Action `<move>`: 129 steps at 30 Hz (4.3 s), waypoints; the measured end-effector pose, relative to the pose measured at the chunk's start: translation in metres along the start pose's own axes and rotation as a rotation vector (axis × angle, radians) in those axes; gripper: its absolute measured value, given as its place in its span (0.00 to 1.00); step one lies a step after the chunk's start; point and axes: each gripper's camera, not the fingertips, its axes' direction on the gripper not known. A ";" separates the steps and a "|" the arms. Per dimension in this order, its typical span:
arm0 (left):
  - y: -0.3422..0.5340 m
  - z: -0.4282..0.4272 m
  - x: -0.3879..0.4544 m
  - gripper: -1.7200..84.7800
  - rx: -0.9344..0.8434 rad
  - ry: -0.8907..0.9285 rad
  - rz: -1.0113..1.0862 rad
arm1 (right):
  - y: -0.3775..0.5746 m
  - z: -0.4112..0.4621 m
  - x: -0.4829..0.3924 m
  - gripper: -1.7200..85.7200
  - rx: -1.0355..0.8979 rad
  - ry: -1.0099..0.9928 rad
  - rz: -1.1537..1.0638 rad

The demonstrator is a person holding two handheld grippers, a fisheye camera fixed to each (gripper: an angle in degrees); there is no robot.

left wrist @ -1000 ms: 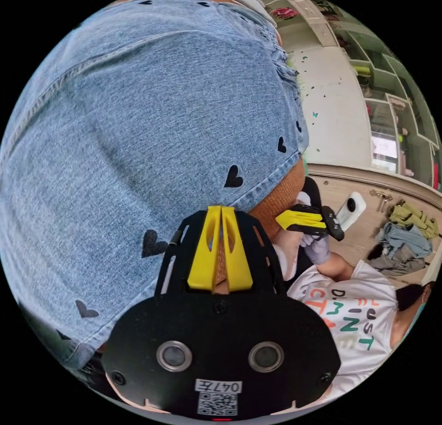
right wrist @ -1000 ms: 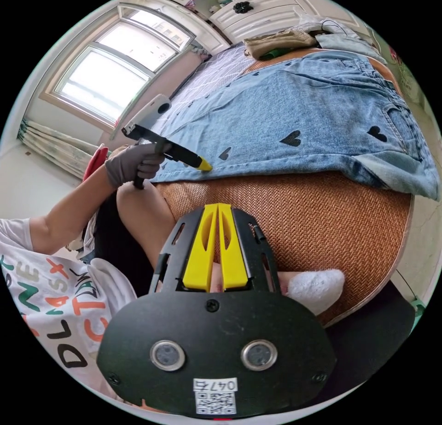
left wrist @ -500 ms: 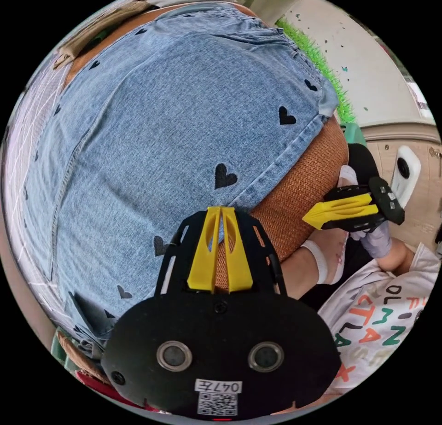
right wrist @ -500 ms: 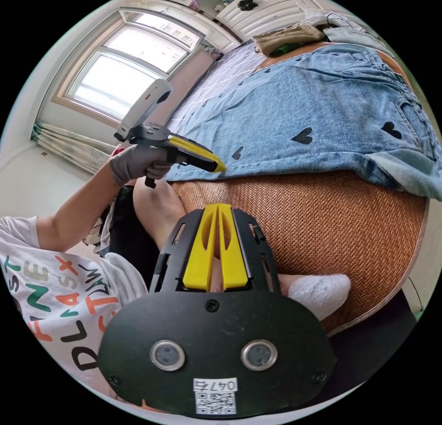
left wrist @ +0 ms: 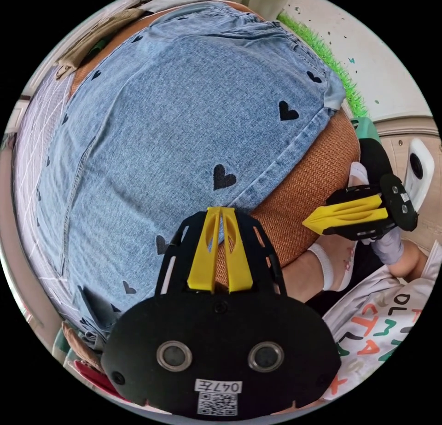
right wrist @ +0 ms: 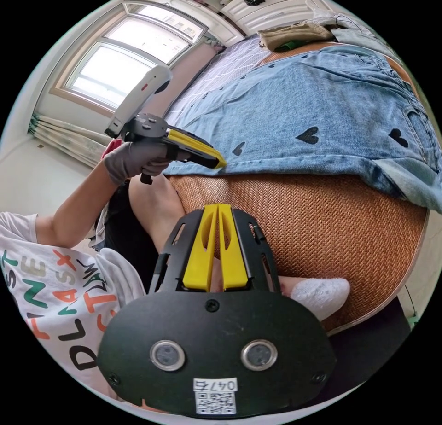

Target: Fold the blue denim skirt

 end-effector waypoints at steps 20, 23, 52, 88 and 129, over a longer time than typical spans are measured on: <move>-0.058 -0.062 0.020 0.01 0.039 -0.084 0.065 | -0.007 0.003 -0.018 0.01 -0.023 0.125 0.013; -0.066 -0.069 0.020 0.01 0.044 -0.096 0.074 | -0.008 0.003 -0.019 0.01 -0.029 0.125 0.014; -0.132 -0.103 -0.020 0.01 0.095 -0.104 0.058 | -0.012 -0.007 -0.024 0.01 0.005 0.097 0.041; -0.177 -0.098 -0.066 0.01 0.096 -0.087 0.073 | -0.043 0.000 -0.045 0.01 -0.096 0.189 0.054; -0.141 -0.102 -0.057 0.01 0.117 -0.117 0.066 | -0.023 -0.010 -0.047 0.01 -0.037 0.165 0.027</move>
